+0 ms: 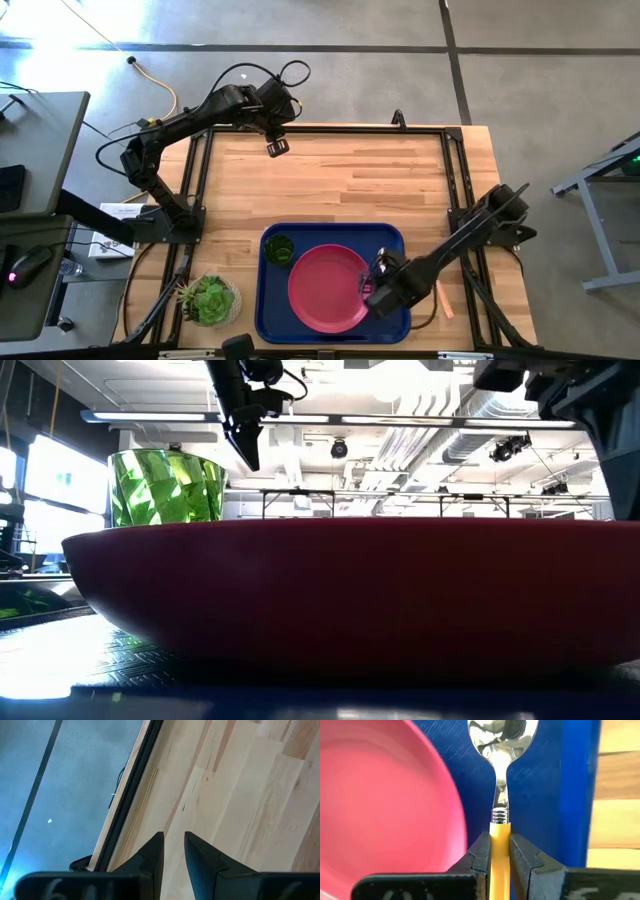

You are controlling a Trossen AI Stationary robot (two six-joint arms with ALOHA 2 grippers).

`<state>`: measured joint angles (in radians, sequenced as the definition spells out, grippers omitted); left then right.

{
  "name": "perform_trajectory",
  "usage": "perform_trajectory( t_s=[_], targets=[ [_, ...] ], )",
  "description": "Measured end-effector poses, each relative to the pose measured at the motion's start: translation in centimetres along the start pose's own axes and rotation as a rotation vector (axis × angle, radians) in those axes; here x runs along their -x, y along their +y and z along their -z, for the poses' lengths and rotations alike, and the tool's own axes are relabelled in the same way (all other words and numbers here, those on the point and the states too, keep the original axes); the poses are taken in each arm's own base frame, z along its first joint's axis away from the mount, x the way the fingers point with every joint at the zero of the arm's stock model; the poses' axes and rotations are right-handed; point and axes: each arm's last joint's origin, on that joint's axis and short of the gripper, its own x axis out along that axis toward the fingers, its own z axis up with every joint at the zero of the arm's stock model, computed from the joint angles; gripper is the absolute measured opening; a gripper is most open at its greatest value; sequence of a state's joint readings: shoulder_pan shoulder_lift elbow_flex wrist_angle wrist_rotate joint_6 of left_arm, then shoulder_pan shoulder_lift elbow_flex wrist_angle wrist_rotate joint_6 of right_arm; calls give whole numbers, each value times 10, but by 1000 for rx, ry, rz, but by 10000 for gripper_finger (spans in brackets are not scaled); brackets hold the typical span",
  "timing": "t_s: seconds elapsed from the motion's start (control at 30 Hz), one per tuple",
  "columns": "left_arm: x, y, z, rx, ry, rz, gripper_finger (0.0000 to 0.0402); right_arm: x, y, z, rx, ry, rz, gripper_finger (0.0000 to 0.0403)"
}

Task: Pick and place plate/cup/fork/spoon on tray
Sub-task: Put the yellow spoon on the blue serving tray to the right side of the pink plate

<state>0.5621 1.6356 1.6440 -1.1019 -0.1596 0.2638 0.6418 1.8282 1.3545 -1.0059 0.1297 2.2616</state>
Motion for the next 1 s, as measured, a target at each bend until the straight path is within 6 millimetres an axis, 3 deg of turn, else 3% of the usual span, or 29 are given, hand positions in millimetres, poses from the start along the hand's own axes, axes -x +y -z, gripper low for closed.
perform_trajectory(
  t_s=[0.2,0.43,1.0],
  targets=[
    [0,0,0,0,0,0,65,-16,15,13,5,-38,17,24],
    [0,0,0,-34,0,0,65,-32,19,20,13,-76,80,24],
    [0,0,0,-45,0,0,65,-21,26,18,0,-73,63,24]
  ],
)
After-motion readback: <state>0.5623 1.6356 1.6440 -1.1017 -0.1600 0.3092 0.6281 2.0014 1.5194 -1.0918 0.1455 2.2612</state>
